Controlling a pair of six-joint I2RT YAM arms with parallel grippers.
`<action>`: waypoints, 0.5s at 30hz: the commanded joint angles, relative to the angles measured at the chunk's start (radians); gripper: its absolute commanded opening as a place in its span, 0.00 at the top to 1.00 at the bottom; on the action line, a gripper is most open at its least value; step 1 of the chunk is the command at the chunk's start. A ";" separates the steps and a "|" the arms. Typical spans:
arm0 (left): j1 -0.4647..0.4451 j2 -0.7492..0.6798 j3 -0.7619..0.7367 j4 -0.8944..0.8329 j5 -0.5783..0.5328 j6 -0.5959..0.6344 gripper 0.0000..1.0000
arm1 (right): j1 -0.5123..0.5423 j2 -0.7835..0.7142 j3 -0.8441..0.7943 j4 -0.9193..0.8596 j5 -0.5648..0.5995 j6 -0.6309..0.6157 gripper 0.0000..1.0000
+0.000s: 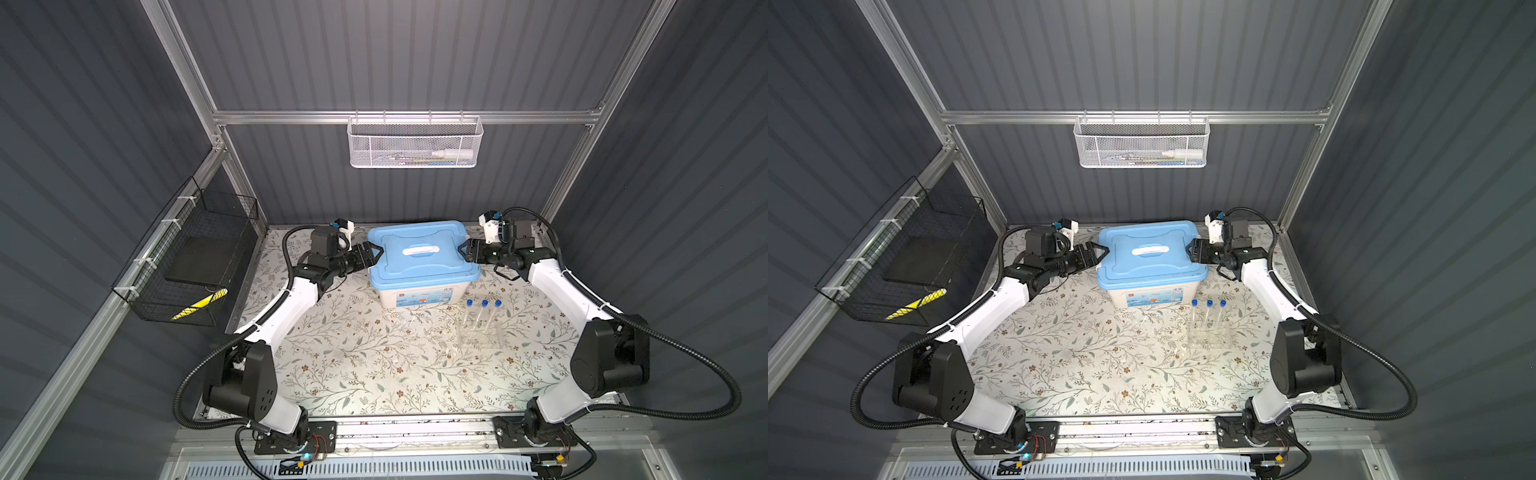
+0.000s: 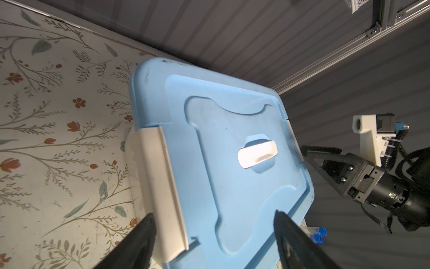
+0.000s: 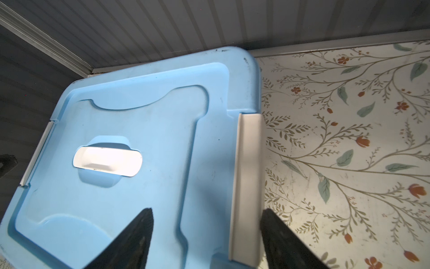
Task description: Organize the chemistry lab equipment
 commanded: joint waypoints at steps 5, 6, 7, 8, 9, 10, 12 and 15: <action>0.017 -0.027 -0.029 -0.029 -0.026 0.031 0.18 | -0.007 -0.032 0.013 0.029 -0.051 0.021 0.24; 0.017 -0.018 -0.027 -0.031 -0.020 0.032 0.17 | -0.011 -0.029 0.011 0.030 -0.054 0.024 0.24; 0.017 -0.009 -0.024 -0.033 -0.013 0.031 0.17 | -0.013 -0.026 0.012 0.031 -0.056 0.028 0.24; 0.017 0.001 -0.023 -0.034 -0.002 0.031 0.18 | -0.014 -0.022 0.014 0.028 -0.054 0.030 0.24; 0.017 0.010 -0.021 -0.028 0.014 0.028 0.18 | -0.015 -0.017 0.015 0.025 -0.051 0.031 0.24; 0.017 0.019 -0.020 -0.026 0.026 0.025 0.18 | -0.015 -0.014 0.016 0.021 -0.046 0.031 0.23; 0.017 0.034 -0.017 -0.021 0.041 0.023 0.19 | -0.016 -0.007 0.018 0.014 -0.028 0.034 0.22; 0.017 0.041 -0.017 -0.019 0.045 0.022 0.19 | -0.023 -0.002 0.017 0.007 -0.012 0.038 0.21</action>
